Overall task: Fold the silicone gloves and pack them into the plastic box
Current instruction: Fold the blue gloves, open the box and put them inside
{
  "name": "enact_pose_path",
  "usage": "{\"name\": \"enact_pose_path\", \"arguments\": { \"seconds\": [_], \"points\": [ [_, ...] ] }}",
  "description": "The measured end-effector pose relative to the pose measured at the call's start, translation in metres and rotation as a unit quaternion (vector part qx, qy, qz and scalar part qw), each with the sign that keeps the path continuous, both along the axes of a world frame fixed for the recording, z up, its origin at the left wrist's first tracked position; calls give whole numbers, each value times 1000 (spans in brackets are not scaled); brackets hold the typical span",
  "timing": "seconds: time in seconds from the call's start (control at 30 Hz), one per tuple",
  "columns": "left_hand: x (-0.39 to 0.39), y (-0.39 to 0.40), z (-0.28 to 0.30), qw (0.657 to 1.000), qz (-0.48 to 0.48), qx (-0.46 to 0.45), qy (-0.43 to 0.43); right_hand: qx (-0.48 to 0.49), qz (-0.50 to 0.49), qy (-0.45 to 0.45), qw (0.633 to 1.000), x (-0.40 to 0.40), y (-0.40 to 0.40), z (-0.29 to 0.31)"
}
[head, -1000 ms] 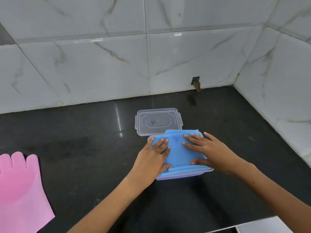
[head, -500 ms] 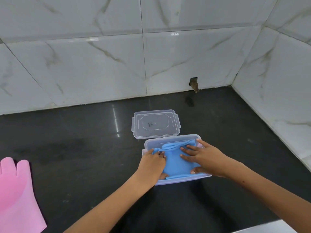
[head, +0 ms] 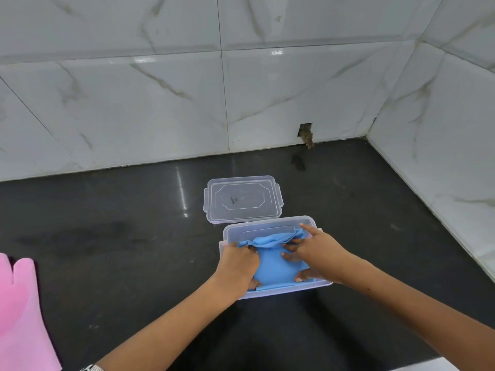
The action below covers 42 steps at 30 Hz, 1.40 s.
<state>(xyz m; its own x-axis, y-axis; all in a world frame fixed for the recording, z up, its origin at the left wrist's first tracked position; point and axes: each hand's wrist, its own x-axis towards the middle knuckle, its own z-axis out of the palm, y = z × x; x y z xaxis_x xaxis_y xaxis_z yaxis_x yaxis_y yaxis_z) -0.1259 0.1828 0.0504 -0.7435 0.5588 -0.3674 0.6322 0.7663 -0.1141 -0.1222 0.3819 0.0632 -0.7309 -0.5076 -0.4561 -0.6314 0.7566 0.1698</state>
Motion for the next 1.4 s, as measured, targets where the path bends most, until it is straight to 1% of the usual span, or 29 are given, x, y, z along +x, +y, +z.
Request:
{"name": "enact_pose_path", "arguments": {
  "seconds": [0.1, 0.17, 0.27, 0.47, 0.7, 0.8, 0.9, 1.0, 1.07, 1.13, 1.2, 1.27, 1.3, 1.37, 1.4],
  "points": [
    [1, -5, 0, 999, 5, 41, -6, -39, -28, 48, 998, 3, 9, 3],
    [4, -7, 0, 999, 13, 47, -7, -14, -28, 66, 997, 7, 10, 3],
    [6, -4, -2, 1000, 13, 14, 0, 46, -17, 74, 996, 8, 2, -1],
    [6, 4, -5, 999, 9, -51, 13, 106, -5, 58, 993, 4, -8, -7],
    [-2, 7, -11, 998, 10, -64, 27, 75, -28, 58, 995, -1, 0, -7],
    [-6, 13, -10, 997, 6, -58, 48, 67, -34, 65, 995, -3, 8, -4],
    [-7, 17, -5, 998, 13, -43, 49, 56, -42, 71, 995, -4, 13, 0],
    [-6, 16, 5, 999, 25, -8, 22, 18, -51, 76, 996, 0, 15, 6],
    [-5, 14, 16, 998, 45, 34, -5, -11, -56, 92, 994, 2, 17, 10],
    [0, 9, 31, 990, 83, 110, -34, -48, -87, 100, 990, 6, 16, 18],
    [8, -1, 48, 970, 126, 205, -31, -102, -140, 103, 980, 10, 11, 28],
    [18, -17, 63, 941, 161, 298, 18, -184, -187, 126, 957, 16, -1, 40],
    [24, -27, 69, 925, 176, 334, 49, -237, -203, 143, 939, 20, -10, 45],
    [36, -48, 76, 890, 213, 390, 105, -354, -231, 158, 893, 27, -38, 53],
    [43, -59, 78, 870, 238, 413, 128, -405, -241, 152, 869, 30, -56, 55]
  ]
}}
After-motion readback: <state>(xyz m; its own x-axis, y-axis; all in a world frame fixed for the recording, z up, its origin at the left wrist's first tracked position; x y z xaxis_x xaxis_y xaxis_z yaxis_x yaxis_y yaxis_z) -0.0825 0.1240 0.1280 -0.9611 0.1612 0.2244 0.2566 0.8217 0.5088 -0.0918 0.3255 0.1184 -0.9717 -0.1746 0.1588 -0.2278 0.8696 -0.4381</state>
